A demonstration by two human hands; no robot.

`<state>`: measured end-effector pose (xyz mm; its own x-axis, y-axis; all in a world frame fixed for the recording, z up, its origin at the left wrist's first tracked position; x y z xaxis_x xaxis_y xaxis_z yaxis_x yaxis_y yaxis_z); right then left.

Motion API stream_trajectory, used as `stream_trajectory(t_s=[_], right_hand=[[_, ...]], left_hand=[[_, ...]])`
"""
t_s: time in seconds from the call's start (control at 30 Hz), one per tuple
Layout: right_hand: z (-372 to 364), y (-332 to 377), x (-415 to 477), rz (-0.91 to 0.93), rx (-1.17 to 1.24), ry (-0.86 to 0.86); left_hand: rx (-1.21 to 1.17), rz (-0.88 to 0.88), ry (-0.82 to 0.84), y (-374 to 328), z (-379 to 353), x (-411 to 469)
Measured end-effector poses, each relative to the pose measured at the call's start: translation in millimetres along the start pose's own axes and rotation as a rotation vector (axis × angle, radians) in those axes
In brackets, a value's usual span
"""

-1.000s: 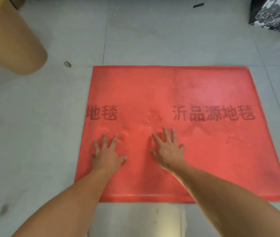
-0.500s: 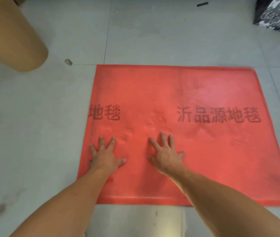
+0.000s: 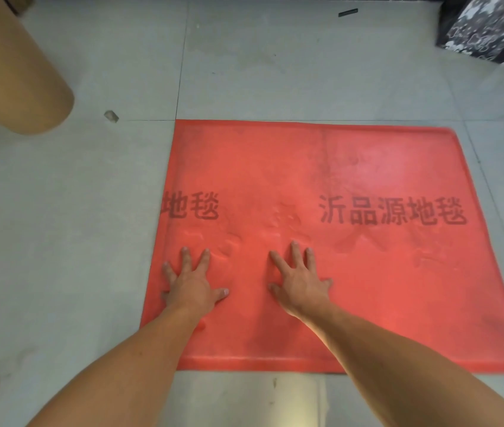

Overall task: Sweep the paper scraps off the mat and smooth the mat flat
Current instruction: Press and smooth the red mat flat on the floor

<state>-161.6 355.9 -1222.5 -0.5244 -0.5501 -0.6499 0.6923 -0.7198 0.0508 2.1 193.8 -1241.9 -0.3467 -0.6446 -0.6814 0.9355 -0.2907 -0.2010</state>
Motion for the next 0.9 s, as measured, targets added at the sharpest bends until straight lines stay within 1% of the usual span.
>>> stream_trajectory(t_s=[0.3,0.9], right_hand=[[-0.2,-1.0,3.7,0.009,-0.003,0.012],[3.3,-3.9,10.1,0.027,-0.024,0.020]], left_hand=[[0.021,0.000,-0.002,-0.9,-2.6,0.4],[-0.020,0.003,-0.011,-2.2,0.8,-0.1]])
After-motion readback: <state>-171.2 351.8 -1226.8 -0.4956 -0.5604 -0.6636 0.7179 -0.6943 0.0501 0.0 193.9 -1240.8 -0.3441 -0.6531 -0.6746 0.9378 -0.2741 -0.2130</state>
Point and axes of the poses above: each hand's wrist, its own x-axis towards the middle knuckle, its own z-axis out of the back of the hand, y = z × x, the point moved 8 cm from there along x, towards the middle knuckle, and after that the axes turned 11 degrees about -x, right-handed, at the moved point
